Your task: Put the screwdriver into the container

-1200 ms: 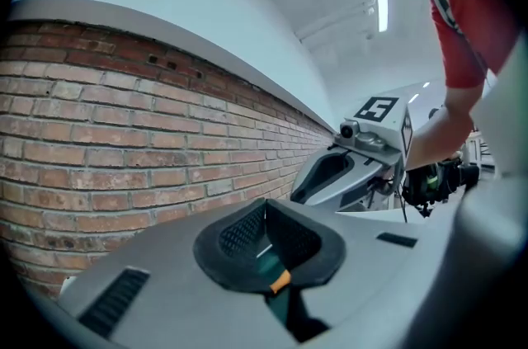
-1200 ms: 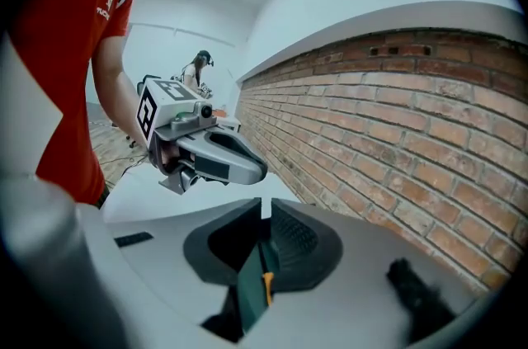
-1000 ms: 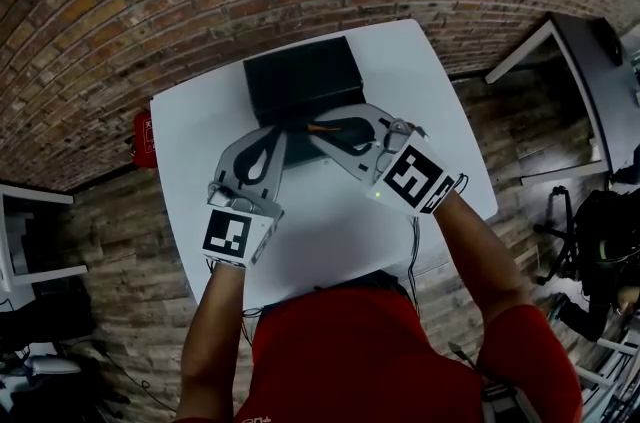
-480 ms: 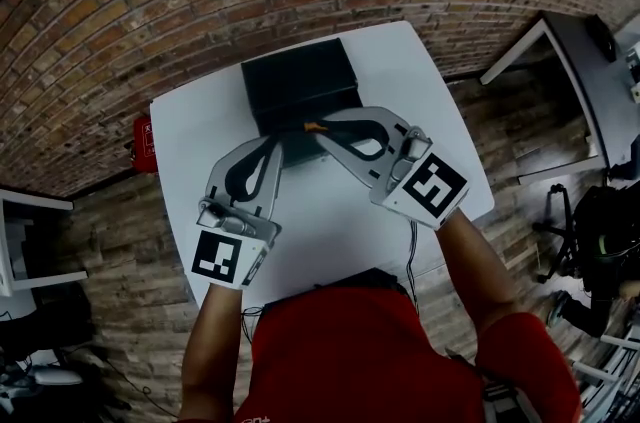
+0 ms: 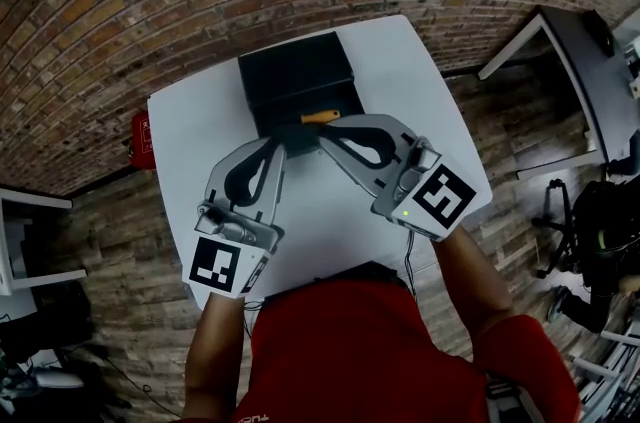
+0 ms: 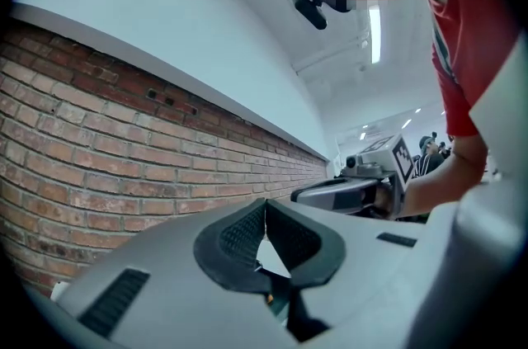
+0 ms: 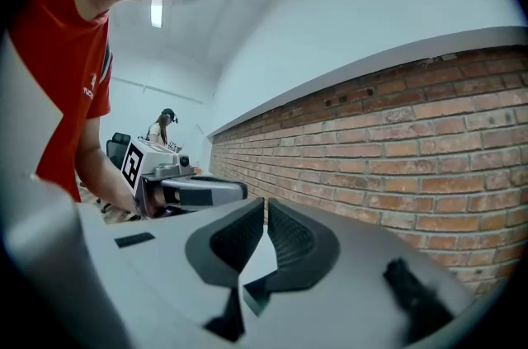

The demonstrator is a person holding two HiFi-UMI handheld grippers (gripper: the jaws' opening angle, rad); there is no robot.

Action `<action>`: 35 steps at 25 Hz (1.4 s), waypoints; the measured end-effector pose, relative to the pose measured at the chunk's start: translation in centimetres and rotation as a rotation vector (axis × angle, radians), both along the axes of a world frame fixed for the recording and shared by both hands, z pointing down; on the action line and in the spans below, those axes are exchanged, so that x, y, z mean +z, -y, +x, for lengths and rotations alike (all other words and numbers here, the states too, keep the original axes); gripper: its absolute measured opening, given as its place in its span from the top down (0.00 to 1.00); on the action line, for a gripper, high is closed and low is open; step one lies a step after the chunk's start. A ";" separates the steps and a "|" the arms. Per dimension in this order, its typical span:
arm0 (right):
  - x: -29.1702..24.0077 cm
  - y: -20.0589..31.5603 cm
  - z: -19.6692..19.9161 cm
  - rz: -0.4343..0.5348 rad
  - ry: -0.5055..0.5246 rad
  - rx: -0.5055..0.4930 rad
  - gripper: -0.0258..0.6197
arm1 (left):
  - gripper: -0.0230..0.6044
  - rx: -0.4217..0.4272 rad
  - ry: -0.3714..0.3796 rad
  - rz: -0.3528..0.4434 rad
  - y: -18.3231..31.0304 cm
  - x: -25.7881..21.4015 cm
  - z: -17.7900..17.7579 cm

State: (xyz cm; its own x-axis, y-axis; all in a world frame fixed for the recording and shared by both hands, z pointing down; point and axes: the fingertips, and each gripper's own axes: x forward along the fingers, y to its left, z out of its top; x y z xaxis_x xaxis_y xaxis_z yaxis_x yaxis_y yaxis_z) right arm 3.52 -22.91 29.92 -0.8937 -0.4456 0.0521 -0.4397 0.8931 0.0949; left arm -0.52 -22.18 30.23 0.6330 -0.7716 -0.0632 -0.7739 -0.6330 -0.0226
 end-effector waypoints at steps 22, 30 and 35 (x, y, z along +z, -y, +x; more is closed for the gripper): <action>-1.3 -1.8 0.6 0.007 0.091 0.017 0.91 | 0.94 0.042 -0.039 0.019 -1.1 -1.5 2.6; -0.8 -1.8 0.3 0.012 0.085 0.009 0.91 | 0.94 0.052 -0.019 0.025 -1.3 -1.3 2.5; -0.9 -1.8 0.2 0.006 0.097 0.015 0.91 | 0.94 0.055 -0.014 0.022 -1.2 -1.2 2.5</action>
